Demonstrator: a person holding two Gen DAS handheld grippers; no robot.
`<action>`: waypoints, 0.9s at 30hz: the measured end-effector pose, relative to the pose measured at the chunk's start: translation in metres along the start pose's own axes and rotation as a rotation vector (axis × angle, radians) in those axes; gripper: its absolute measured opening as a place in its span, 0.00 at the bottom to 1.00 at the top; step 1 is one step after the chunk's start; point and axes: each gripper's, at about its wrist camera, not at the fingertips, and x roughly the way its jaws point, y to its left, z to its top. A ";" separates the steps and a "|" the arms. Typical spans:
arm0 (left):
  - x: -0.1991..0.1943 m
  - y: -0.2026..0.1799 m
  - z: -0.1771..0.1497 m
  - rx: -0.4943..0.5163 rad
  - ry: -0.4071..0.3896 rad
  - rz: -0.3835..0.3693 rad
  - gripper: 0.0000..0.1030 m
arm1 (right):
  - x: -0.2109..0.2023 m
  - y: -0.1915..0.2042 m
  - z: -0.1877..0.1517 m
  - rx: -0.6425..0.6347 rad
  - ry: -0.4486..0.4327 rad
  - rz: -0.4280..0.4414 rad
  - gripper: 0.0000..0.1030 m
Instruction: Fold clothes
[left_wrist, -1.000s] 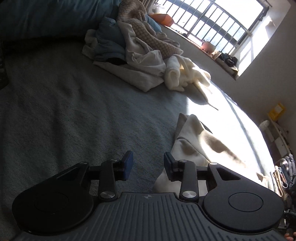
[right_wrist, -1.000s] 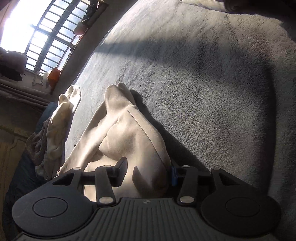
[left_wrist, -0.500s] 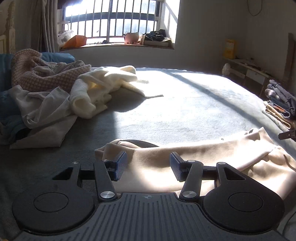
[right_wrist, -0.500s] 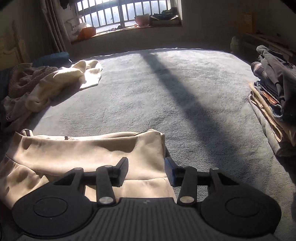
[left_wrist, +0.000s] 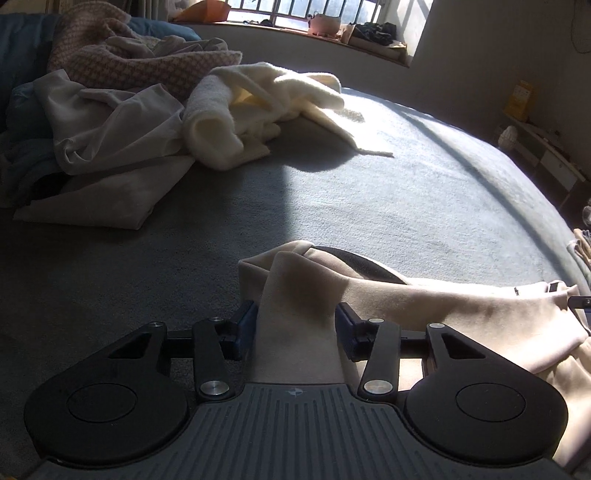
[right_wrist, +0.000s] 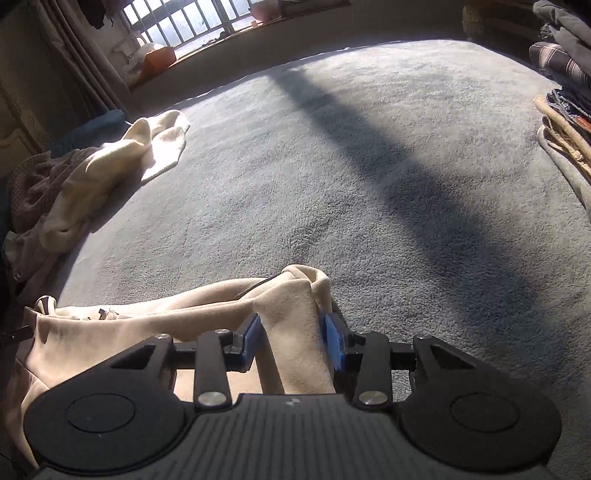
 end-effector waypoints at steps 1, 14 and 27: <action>-0.001 -0.001 -0.001 0.003 -0.008 0.001 0.34 | -0.001 0.001 -0.001 -0.011 -0.006 -0.003 0.25; -0.017 -0.006 0.000 0.020 -0.121 0.000 0.05 | -0.021 0.026 -0.009 -0.185 -0.146 -0.069 0.12; -0.009 -0.001 -0.009 0.027 -0.106 -0.036 0.06 | -0.032 0.019 -0.022 -0.145 -0.160 -0.030 0.18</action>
